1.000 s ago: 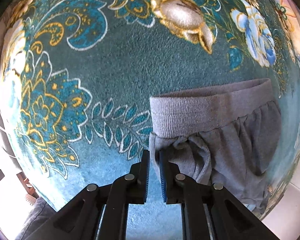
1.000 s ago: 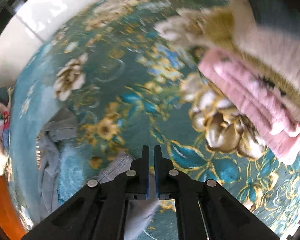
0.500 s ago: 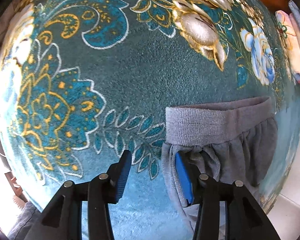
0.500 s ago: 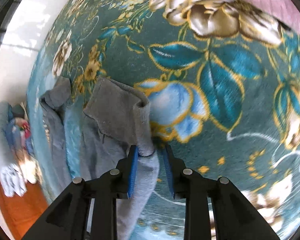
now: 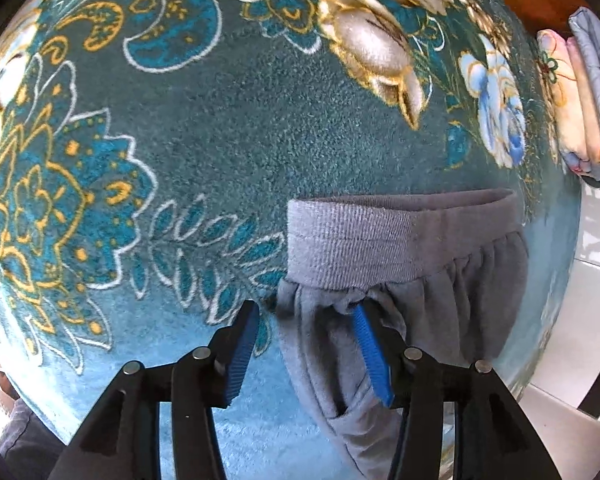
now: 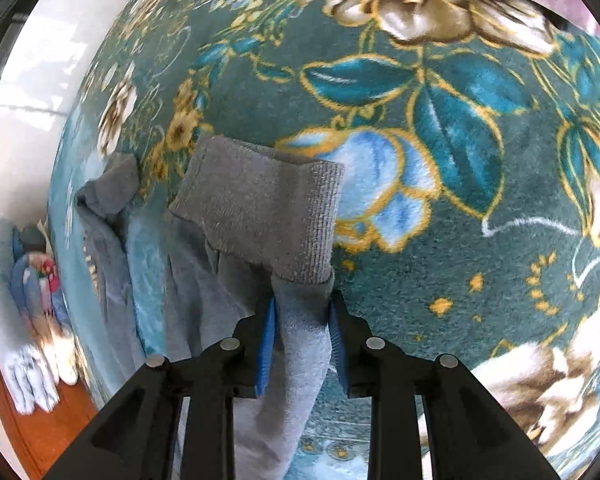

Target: Fold clothes

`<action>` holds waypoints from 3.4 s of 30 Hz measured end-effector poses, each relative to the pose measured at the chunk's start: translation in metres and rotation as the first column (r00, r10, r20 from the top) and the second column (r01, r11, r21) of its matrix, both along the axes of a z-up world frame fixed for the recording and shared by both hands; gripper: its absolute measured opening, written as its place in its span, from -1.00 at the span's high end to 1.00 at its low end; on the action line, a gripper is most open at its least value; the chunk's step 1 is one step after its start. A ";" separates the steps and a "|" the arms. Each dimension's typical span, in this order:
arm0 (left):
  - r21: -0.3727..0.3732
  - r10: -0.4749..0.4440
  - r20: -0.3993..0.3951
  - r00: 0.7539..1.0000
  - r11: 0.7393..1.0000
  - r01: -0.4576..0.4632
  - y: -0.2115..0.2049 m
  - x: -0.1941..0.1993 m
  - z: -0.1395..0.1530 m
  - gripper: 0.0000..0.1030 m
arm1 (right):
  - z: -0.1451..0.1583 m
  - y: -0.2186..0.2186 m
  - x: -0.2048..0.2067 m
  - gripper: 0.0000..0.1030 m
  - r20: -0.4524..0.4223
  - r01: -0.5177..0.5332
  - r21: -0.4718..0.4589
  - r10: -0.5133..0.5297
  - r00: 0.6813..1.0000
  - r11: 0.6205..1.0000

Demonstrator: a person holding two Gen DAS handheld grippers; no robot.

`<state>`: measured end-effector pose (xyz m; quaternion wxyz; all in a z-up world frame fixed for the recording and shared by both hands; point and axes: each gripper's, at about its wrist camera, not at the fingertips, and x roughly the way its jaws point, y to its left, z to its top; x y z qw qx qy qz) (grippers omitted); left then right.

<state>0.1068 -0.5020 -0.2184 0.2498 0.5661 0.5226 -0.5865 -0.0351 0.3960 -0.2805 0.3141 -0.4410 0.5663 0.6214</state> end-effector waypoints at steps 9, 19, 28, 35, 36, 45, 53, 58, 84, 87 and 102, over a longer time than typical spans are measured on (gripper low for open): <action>-0.071 -0.079 -0.016 0.997 0.994 0.078 -0.012 -0.014 0.044 0.87 | 0.053 0.000 0.004 0.95 -0.042 -0.043 0.112 0.048 0.998 0.993; -0.056 -0.248 0.043 0.968 0.967 0.250 0.041 -0.024 0.011 0.87 | 0.043 -0.028 0.129 0.95 0.161 -0.036 0.110 0.018 0.987 0.993; -0.008 -0.235 0.059 0.970 0.972 0.236 0.035 -0.028 0.017 0.69 | 0.030 -0.026 0.150 0.78 0.197 -0.044 0.086 0.026 0.980 0.995; -0.057 -0.226 0.020 0.974 0.972 0.227 0.035 -0.027 0.063 0.25 | 0.084 -0.035 0.137 0.63 0.235 -0.177 0.231 0.121 0.964 0.957; -0.055 -0.290 0.014 0.957 0.955 0.290 0.055 -0.038 0.062 0.25 | 0.093 -0.042 0.127 0.60 0.230 -0.236 0.261 0.178 0.957 0.936; 0.016 -0.818 -0.022 0.574 0.574 0.819 0.272 -0.094 0.064 0.20 | 0.047 -0.142 0.026 0.42 0.129 -0.607 0.079 0.596 0.792 0.790; 0.027 -0.842 -0.027 0.539 0.538 0.843 0.367 -0.132 0.032 0.20 | 0.011 -0.193 -0.044 0.42 0.049 -0.798 0.015 0.797 0.602 0.602; -0.002 -0.781 -0.012 0.624 0.624 0.781 0.352 -0.161 0.030 0.20 | 0.003 -0.154 -0.065 0.42 0.053 -0.741 0.035 0.739 0.671 0.670; 0.079 -0.214 -0.129 0.968 0.971 0.225 0.132 -0.247 -0.010 0.00 | 0.047 0.033 -0.191 0.16 -0.126 -0.175 0.057 0.181 0.975 0.983; 0.076 -0.210 -0.150 0.966 0.972 0.224 0.131 -0.273 -0.024 -0.01 | 0.040 0.039 -0.208 0.15 -0.114 -0.155 0.031 0.158 0.981 0.987; 0.092 -0.216 -0.132 0.967 0.969 0.229 0.121 -0.285 -0.023 -0.06 | 0.142 0.057 -0.162 0.85 -0.239 -0.237 0.345 0.329 0.913 0.908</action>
